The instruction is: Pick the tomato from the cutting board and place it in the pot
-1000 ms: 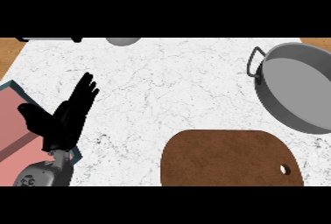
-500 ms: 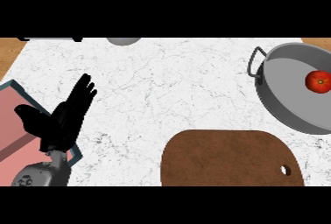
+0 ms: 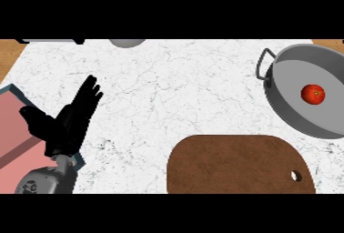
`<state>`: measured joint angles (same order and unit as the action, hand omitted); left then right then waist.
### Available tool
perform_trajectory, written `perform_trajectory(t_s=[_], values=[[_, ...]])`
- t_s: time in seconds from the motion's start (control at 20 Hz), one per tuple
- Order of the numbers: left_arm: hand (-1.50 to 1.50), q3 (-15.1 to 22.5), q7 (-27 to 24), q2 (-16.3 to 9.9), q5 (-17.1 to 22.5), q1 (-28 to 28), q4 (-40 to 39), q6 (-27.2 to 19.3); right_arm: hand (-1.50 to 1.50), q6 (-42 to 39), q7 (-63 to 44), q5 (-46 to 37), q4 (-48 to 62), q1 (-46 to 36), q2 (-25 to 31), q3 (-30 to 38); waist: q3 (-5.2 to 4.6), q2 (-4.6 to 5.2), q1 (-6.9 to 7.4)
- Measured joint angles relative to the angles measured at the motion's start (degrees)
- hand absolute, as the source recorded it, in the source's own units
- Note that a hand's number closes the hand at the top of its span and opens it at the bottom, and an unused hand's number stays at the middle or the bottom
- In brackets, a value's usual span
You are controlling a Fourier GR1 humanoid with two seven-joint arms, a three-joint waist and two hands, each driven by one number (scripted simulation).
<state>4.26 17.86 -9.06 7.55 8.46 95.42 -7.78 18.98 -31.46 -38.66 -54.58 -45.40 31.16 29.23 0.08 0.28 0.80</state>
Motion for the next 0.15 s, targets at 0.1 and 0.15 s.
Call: perform_trajectory(t_s=[0.1,0.15], values=[[0.00,0.0,0.4,-0.2,-0.1,-0.3,0.5,0.0,-1.50,3.4,1.7,0.6,-1.2,0.3,0.7,1.6,-0.02,-0.11,-0.20],[0.00,-0.1,0.7,0.0,-0.1,0.4,0.2,-0.1,-1.50,4.8,2.9,1.2,-1.1,0.7,1.1,2.5,-0.03,-0.12,-0.33]])
